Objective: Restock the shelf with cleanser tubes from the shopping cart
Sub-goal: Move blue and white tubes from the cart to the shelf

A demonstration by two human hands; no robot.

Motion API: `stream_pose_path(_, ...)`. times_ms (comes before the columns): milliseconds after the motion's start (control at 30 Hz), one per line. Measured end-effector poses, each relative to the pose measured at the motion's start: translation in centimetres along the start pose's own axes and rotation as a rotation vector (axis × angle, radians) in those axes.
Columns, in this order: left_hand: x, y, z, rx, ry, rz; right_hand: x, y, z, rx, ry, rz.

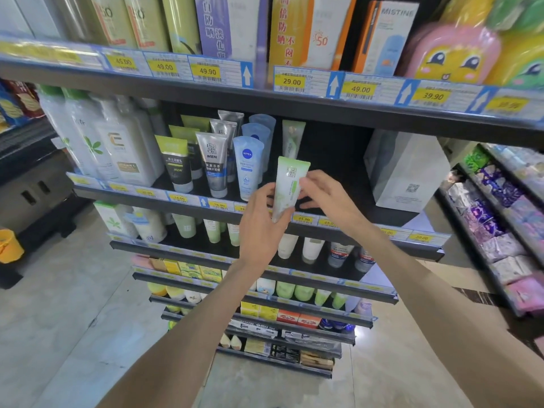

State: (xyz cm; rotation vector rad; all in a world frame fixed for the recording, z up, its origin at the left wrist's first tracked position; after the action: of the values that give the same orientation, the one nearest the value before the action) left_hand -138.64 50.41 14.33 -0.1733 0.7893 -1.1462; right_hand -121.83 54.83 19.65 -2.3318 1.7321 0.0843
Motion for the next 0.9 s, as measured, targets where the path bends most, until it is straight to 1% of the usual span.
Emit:
stream_pose_path(67, -0.2, 0.0, 0.5, 0.011, 0.025, -0.002, 0.1, 0.2, -0.4, -0.004, -0.014, -0.019)
stream_pose_path(200, -0.3, -0.5, 0.5, -0.006, 0.088, -0.030, -0.1, -0.4, -1.0, -0.042, -0.065, 0.045)
stream_pose_path(267, -0.4, -1.2, -0.5, -0.099, 0.114, -0.003, -0.6, -0.6, -1.2, -0.075, -0.094, 0.099)
stream_pose_path(333, -0.4, -1.7, -2.3, -0.213, 0.122, 0.040, -1.3, -0.4, -1.3, -0.041, -0.124, 0.169)
stream_pose_path(400, -0.3, -2.1, -4.1, -0.319, 0.134, 0.048, -2.1, -0.1, -1.0, 0.008, -0.133, 0.222)
stream_pose_path(533, -0.2, -2.0, -5.4, -0.459, 0.225, 0.019, -3.5, 1.4, 1.0, 0.138, -0.093, 0.199)
stream_pose_path(700, 0.0, -1.8, -5.3, -0.451, 0.195, 0.018, -4.3, 2.2, 2.2, 0.147, -0.039, 0.235)
stream_pose_path(900, 0.3, -1.5, -5.5, -0.443, 0.209, 0.019, -4.0, 1.5, 2.4, 0.187, -0.043, 0.186)
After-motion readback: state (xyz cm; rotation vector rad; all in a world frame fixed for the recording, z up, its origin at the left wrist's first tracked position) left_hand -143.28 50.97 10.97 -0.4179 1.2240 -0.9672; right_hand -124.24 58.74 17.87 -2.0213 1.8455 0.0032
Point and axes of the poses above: each hand's wrist, its own x-axis away from the middle knuckle, its own y-axis out of the palm, z = x × y, the point moved 2 cm from there along -x, towards the middle knuckle, and after that the axes turned 9 degrees about -x, right-handed, at the moved point
